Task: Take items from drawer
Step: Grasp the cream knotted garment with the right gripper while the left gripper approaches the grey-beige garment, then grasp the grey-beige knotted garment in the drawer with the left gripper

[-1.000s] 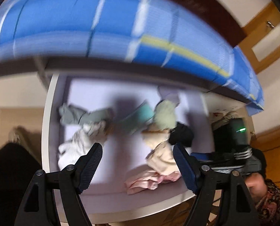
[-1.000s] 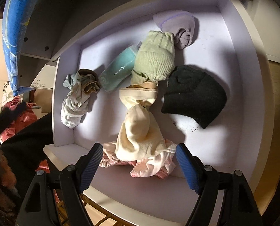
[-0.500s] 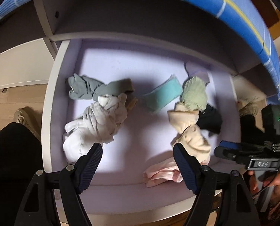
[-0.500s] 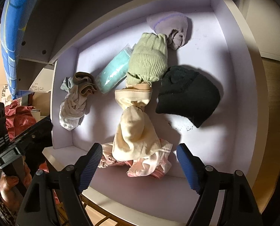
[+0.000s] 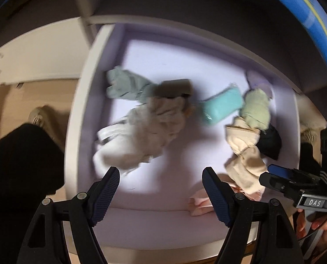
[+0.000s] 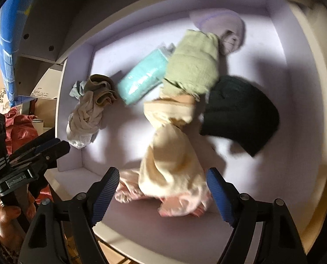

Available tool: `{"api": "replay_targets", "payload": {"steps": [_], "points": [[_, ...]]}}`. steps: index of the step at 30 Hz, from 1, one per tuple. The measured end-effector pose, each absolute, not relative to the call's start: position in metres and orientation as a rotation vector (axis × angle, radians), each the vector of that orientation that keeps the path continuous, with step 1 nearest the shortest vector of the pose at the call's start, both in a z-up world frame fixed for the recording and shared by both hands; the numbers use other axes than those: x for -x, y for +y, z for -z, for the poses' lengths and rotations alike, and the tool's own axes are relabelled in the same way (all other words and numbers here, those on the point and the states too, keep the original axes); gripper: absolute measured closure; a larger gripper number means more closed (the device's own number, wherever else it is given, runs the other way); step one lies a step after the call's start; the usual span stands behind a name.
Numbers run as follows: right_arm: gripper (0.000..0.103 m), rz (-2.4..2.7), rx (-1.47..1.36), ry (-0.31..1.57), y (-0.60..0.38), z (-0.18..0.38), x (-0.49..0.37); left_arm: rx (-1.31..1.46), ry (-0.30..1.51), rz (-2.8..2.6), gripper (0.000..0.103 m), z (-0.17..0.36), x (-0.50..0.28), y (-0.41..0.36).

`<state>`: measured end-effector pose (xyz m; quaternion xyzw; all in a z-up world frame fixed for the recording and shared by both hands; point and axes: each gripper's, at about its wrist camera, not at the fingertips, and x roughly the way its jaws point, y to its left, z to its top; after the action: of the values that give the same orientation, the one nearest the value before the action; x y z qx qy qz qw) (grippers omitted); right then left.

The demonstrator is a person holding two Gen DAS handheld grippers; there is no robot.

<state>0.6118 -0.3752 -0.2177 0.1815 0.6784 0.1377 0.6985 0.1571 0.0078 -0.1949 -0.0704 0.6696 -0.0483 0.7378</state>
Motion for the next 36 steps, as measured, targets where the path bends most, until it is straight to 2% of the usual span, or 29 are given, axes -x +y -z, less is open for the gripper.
{"api": "replay_targets", "payload": {"steps": [4,7,9,11,14,19,26,36], "points": [[0.021,-0.298,-0.326,1.524,-0.359,0.233,-0.627,0.197,1.474,0.056,0.024,0.196,-0.156,0.022],[0.025,-0.307,-0.284,1.542,-0.352,0.246,-0.634,0.209,1.48,0.044,0.024,0.199,-0.154,0.026],[0.032,-0.307,-0.253,1.559,-0.348,0.253,-0.635,0.206,1.481,0.031,0.024,0.2,-0.154,0.027],[0.045,-0.327,-0.217,1.586,-0.343,0.261,-0.634,0.196,1.482,0.021,0.024,0.2,-0.156,0.025],[0.057,-0.35,-0.139,1.58,-0.338,0.26,-0.631,0.178,1.484,0.011,0.024,0.203,-0.158,0.022],[0.069,-0.388,-0.162,1.561,-0.339,0.252,-0.627,0.102,1.502,0.027,0.024,0.209,-0.16,0.01],[0.07,-0.407,-0.312,1.535,-0.352,0.231,-0.621,-0.021,1.471,0.039,0.024,0.205,-0.164,-0.004],[0.07,-0.396,-0.439,1.522,-0.379,0.209,-0.606,-0.056,1.485,0.031,0.024,0.214,-0.177,0.0]]}}
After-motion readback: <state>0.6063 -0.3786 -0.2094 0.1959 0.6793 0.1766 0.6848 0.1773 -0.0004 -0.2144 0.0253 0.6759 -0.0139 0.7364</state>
